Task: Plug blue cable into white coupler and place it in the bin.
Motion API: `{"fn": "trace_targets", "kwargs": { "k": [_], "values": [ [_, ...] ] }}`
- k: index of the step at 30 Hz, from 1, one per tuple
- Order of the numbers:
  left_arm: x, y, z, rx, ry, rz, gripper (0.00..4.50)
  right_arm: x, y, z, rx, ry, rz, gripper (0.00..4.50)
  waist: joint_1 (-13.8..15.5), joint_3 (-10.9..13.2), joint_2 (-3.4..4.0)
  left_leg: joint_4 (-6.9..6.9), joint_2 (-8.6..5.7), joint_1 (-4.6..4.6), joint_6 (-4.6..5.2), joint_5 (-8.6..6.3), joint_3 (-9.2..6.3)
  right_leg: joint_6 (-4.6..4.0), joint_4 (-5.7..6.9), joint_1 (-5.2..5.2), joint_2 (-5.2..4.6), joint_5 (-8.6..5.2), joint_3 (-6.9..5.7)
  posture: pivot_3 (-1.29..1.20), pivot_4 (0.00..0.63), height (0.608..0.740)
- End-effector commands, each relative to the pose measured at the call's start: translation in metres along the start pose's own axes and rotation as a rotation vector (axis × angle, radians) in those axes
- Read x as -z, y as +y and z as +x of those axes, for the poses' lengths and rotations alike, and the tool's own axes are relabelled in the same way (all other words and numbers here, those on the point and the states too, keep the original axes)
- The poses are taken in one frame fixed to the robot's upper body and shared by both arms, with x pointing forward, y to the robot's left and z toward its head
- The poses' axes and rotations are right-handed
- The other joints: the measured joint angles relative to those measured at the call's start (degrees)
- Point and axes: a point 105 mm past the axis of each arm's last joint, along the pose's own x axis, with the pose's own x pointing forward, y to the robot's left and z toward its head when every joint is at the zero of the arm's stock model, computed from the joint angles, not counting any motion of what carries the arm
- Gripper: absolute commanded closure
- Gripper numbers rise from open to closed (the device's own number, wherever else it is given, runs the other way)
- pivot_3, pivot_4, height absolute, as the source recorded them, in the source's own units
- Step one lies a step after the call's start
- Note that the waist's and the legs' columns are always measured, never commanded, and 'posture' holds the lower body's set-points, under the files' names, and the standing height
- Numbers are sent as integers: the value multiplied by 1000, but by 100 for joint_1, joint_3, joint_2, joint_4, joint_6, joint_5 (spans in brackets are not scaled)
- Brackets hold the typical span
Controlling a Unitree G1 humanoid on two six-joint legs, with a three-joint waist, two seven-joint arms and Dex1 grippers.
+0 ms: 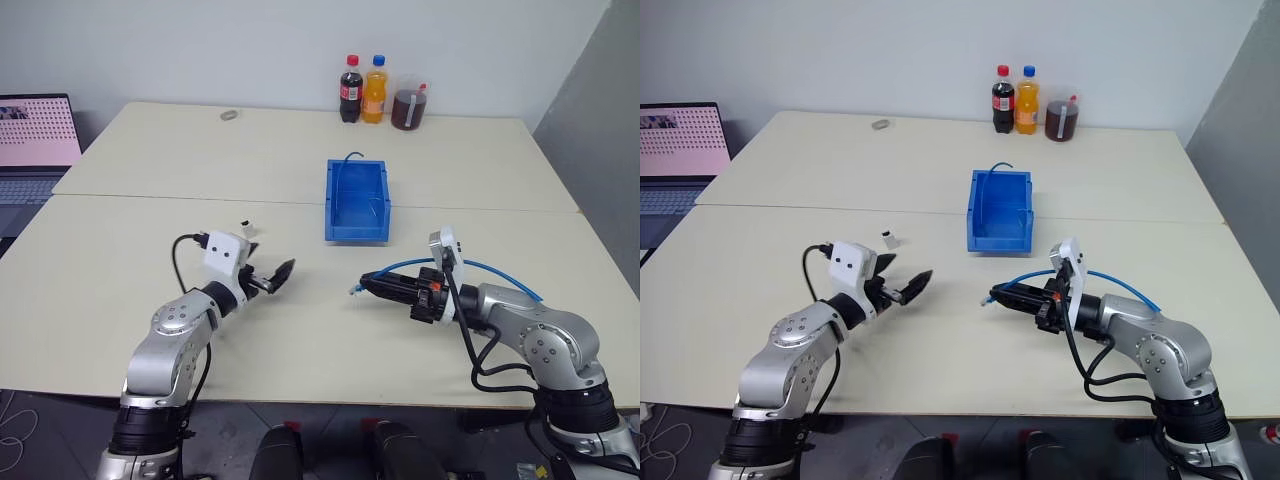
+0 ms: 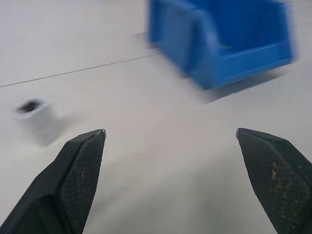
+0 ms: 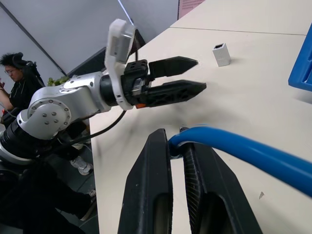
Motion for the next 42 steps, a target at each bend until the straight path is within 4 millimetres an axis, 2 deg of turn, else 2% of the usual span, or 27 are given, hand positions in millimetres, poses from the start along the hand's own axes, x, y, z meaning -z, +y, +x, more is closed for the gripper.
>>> {"fn": "trace_targets", "kwargs": {
  "k": [1,3,9,16,24,32,40,42],
  "values": [
    [-5,18,6,-174,-25,-10,0,-6,1,1,-14,-13,-34,4444,8,0,-1,1,0,-1,0,0,0,2,-4,0,0,2,0,0,150,740],
    [1,26,10,-266,-1,-29,0,-6,0,1,-14,-11,-41,4444,25,0,-1,1,0,-3,0,0,0,4,-5,0,0,3,-1,0,150,740],
    [8,36,26,-390,47,-93,0,-8,-2,0,-6,-10,-51,4445,89,1,-2,1,-2,-6,0,0,-1,9,-13,1,1,7,-1,0,150,740],
    [6,35,47,-374,64,-61,0,-9,-3,-1,5,-12,-58,4446,109,1,-2,3,-4,-15,-1,0,-1,16,-27,1,1,14,-1,0,150,740],
    [-1,22,68,-339,53,-80,0,-10,-4,-2,17,-17,-60,4446,115,1,-2,5,-5,-18,-1,0,-1,18,-28,1,1,16,-1,0,150,740],
    [-9,24,79,-385,26,-105,0,-10,-4,-2,21,-17,-59,4446,114,1,-2,6,-6,-21,-1,0,-3,19,-28,0,1,16,-4,0,150,740],
    [-6,28,82,-409,33,-141,0,-9,-5,-2,25,-18,-57,4446,118,1,-2,7,-6,-22,-2,1,-2,20,-28,0,1,17,-3,0,150,740],
    [-6,29,83,-413,32,-145,346,-9,-4,-2,26,-18,-58,4446,118,1,-2,8,-6,-22,-2,1,-2,21,-28,0,1,17,-3,0,150,740]
  ]
}}
